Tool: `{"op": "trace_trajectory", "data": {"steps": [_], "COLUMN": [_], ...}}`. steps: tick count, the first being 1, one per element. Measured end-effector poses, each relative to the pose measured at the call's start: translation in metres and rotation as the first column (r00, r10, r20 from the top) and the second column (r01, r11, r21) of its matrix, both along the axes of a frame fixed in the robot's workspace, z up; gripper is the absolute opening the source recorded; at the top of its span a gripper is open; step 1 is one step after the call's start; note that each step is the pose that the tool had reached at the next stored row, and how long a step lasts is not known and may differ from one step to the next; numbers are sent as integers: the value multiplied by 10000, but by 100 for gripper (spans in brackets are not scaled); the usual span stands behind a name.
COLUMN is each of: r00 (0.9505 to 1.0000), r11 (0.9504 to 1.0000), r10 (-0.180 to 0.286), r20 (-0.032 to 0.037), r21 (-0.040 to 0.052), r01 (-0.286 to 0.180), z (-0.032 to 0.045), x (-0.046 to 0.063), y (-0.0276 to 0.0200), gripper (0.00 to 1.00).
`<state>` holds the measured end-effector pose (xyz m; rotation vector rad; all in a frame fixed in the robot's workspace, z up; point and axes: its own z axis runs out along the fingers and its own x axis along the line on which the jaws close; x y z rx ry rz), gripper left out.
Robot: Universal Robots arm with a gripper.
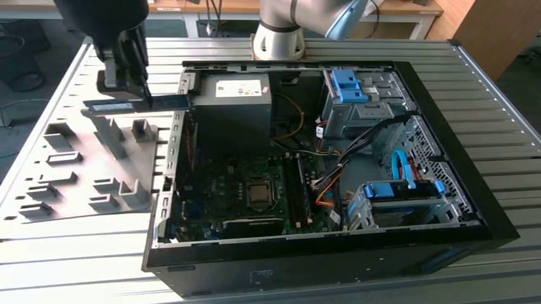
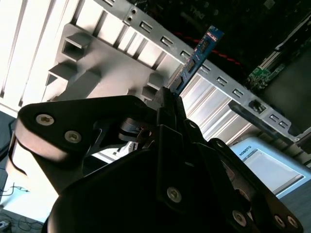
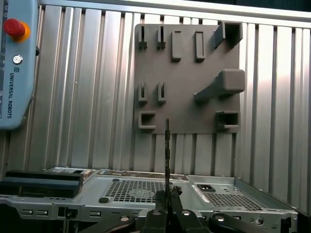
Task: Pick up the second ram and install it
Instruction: 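Pick up the second ram and move it above second insertion slot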
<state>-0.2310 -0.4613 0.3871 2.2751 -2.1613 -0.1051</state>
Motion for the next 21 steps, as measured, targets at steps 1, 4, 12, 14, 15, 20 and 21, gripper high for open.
{"op": "trace_trajectory", "data": {"steps": [1, 4, 12, 14, 15, 20, 21], "r00": [10000, 10000, 10000, 10000, 10000, 10000, 10000], "r11": [10000, 10000, 10000, 10000, 10000, 10000, 10000], "r10": [0, -1, -1, -1, 0, -1, -1], "r20": [-1, -2, -5, -6, -7, -9, -9], "r21": [0, -1, 0, -1, -1, -1, 0], "r01": [0, 1, 1, 1, 0, 1, 1], "z": [0, 0, -1, -1, -1, -1, -1], "x": [25, 101, 295, 343, 366, 505, 528], "y": [0, 0, 0, 0, 0, 0, 0], "gripper": [14, 14, 14, 14, 14, 14, 14]}}
